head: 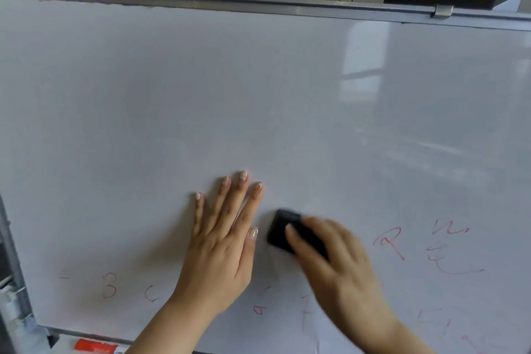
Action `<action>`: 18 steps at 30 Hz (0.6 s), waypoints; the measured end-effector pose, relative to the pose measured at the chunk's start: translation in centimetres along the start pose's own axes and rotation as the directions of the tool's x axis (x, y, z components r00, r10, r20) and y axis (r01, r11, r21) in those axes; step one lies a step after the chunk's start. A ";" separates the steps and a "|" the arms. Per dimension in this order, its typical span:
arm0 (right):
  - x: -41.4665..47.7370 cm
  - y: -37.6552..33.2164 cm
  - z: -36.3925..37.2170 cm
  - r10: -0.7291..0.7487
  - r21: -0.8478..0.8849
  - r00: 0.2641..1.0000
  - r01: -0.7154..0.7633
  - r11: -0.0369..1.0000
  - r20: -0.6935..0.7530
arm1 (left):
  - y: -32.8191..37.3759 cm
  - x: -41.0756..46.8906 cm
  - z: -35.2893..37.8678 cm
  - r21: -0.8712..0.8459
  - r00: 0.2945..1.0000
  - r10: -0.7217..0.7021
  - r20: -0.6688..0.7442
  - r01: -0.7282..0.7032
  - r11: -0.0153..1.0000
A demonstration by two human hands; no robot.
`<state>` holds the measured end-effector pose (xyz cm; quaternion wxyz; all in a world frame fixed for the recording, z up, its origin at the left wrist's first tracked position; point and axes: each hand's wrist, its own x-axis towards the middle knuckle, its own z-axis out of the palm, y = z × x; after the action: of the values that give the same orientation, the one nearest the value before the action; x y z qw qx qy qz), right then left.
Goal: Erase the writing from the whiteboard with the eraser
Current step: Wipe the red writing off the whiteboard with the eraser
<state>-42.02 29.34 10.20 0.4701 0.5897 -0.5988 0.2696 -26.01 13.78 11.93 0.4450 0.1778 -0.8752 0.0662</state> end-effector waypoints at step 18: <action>2.4 8.5 -8.3 0.375 -0.039 0.892 -0.396 0.917 -0.251 | 1.8 -0.1 0.2 0.016 0.999 0.013 -0.035 -0.012 1.000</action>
<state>-47.83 36.91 17.69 0.5013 0.4009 -0.6546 0.3993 -26.76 15.40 11.77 0.4586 0.1747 -0.8677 0.0789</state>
